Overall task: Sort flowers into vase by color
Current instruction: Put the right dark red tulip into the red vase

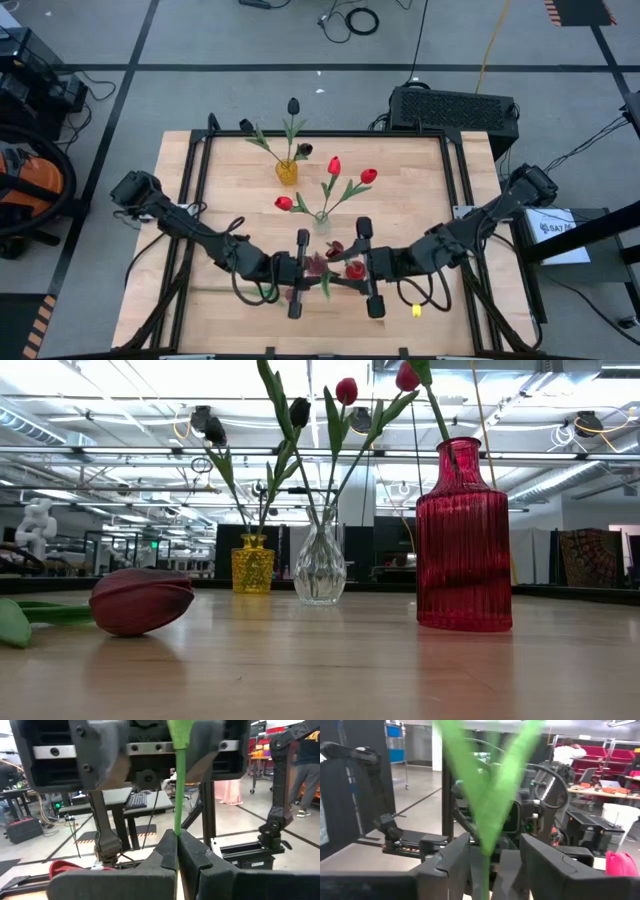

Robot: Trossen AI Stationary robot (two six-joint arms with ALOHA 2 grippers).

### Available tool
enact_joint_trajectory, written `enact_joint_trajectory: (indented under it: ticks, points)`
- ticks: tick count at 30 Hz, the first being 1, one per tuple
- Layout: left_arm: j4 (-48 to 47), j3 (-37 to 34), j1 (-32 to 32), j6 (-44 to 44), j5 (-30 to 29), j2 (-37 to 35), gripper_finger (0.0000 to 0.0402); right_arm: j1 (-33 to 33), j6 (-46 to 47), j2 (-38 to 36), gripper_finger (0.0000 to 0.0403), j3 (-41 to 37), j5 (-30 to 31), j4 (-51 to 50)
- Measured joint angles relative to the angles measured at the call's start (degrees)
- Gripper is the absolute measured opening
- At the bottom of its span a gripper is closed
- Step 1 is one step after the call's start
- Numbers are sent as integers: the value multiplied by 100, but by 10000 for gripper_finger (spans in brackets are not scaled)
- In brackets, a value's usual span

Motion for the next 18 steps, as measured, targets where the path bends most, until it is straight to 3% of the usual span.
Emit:
enact_joint_trajectory:
  ticks: [4, 11, 18]
  points:
    - [-3, 0, -7, -2, -14, 0, 1, -43, -22, 14, 132, 0, -53, -42]
    - [-119, 0, -5, -142, -80, 0, 2, -37, -296, 22, 15, 0, -310, -54]
    - [-110, 0, -59, -149, -105, 0, 34, 32, -301, 13, 5, 0, -345, -51]
